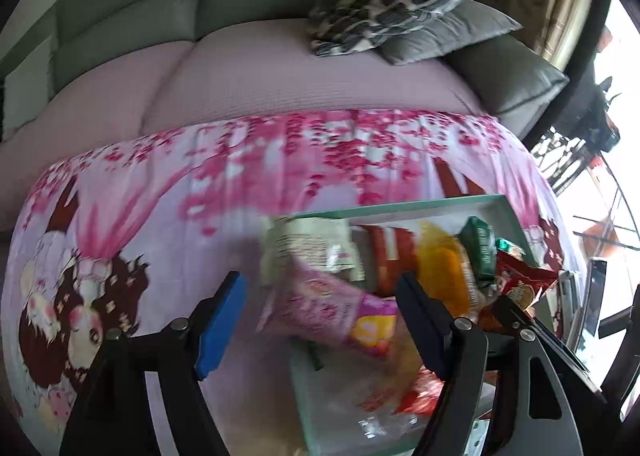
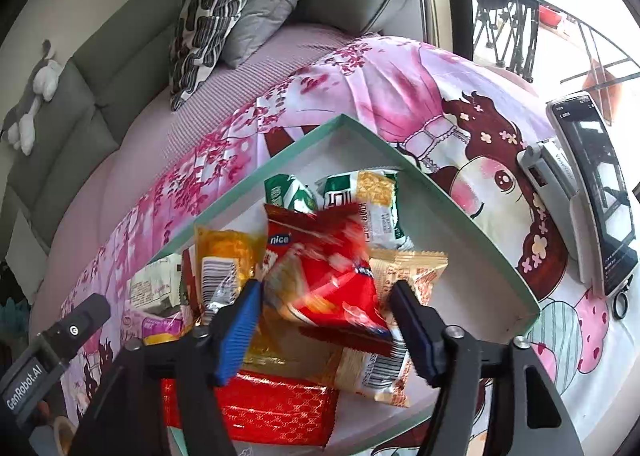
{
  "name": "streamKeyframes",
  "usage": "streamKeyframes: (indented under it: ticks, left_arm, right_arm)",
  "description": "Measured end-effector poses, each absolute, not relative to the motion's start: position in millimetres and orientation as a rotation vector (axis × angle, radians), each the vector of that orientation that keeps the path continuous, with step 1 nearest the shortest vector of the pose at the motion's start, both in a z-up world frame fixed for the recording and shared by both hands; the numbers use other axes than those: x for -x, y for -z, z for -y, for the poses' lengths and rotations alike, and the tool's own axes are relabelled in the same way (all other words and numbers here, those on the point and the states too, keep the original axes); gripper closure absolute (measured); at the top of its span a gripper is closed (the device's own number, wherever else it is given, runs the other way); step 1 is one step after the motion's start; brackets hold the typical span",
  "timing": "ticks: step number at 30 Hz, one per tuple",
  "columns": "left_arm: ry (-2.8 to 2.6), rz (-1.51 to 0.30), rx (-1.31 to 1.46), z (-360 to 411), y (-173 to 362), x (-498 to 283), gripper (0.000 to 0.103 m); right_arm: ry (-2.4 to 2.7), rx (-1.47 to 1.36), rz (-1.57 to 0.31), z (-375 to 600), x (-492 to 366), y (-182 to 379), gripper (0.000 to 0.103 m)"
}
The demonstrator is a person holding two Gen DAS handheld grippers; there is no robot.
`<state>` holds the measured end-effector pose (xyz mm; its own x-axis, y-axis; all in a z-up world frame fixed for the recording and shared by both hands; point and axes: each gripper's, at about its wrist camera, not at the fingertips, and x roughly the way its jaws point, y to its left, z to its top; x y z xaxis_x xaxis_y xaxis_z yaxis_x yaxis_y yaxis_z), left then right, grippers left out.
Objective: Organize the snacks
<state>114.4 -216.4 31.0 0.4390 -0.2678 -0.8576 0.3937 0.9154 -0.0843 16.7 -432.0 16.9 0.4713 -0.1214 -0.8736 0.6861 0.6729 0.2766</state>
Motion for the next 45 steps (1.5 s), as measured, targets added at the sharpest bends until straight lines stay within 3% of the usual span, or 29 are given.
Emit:
streamKeyframes:
  ticks: [3, 7, 13, 17, 45]
  left_arm:
    - [0.382, -1.038, -0.127, 202, -32, -115, 0.023]
    - [0.350, -1.038, -0.104, 179, -30, -113, 0.020]
    - [0.309, -1.057, -0.063, 146, -15, -108, 0.015]
    - [0.286, -1.053, -0.050, 128, -10, -103, 0.011]
    - [0.199, -1.045, -0.094, 89, 5, -59, 0.011]
  right_arm:
    - [0.530, -0.680, -0.966, 427, -17, -17, 0.021]
    - [0.513, -0.663, -0.960, 420, -18, -20, 0.017]
    - [0.483, -0.627, -0.942, 406, -19, -24, 0.000]
    - [0.464, -0.593, -0.912, 394, -17, -29, 0.000]
    - [0.387, -0.456, -0.851, 329, 24, -35, 0.000]
